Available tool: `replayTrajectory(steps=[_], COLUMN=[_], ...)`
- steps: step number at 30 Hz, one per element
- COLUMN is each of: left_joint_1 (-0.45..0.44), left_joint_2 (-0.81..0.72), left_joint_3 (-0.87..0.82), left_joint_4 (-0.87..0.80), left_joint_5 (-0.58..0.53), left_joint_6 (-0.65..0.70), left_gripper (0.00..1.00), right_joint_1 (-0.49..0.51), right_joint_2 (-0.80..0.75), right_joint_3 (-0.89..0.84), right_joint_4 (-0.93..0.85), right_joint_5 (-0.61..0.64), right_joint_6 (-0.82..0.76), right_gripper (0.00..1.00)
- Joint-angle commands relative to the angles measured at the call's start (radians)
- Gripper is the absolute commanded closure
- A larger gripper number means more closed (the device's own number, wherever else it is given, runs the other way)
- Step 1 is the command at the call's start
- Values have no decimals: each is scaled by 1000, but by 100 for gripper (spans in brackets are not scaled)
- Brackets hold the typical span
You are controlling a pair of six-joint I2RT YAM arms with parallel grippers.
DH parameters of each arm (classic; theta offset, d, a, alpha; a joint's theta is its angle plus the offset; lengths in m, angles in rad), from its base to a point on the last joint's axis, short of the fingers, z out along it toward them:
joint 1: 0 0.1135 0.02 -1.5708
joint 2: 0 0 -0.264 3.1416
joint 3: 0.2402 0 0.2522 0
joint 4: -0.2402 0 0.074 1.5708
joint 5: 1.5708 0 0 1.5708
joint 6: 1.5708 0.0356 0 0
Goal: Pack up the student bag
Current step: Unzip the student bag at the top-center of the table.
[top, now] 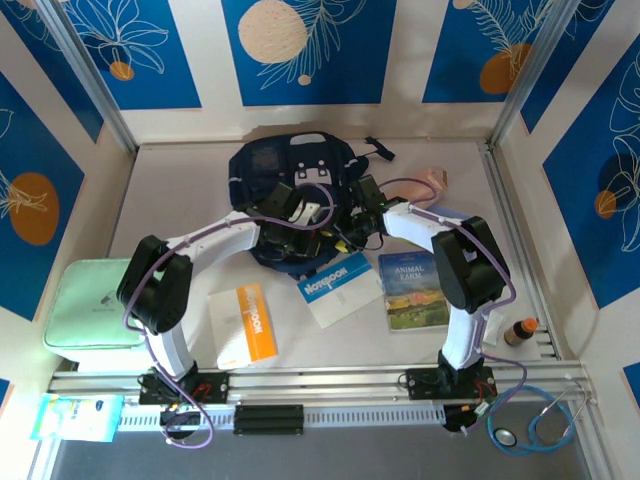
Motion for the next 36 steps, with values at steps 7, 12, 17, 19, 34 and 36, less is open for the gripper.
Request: replayTrajectory(steps=[7,12,17,19,34,36], left_joint_1=[-3,15,47,69,169,180], left_joint_2=[-55,-88,-150,-169,-157,-130], left_joint_3=[-9,-69,-132,-151,-191,-180], left_joint_4=[-183,-234,-241,-244,-205,-194], left_joint_5=[-273,-391,-443,-450,-523,-508], left_joint_6=[83,116,128,131,83,73], left_gripper=[100,100,100,100,100,100], right_joint_1=[-11,-21,-29,-33,-75,-82], right_joint_2=[22,14,0,-2,56,43], right_joint_3=[39,43,47,52,226,210], right_joint_4=[-53,-66,-72,-71,-125,-127], right_joint_5=[72,97,114,114,132,138], right_joint_6=[-68,-88,-105,-120,-300,-292], right_gripper=[83,84,84,84,86,86])
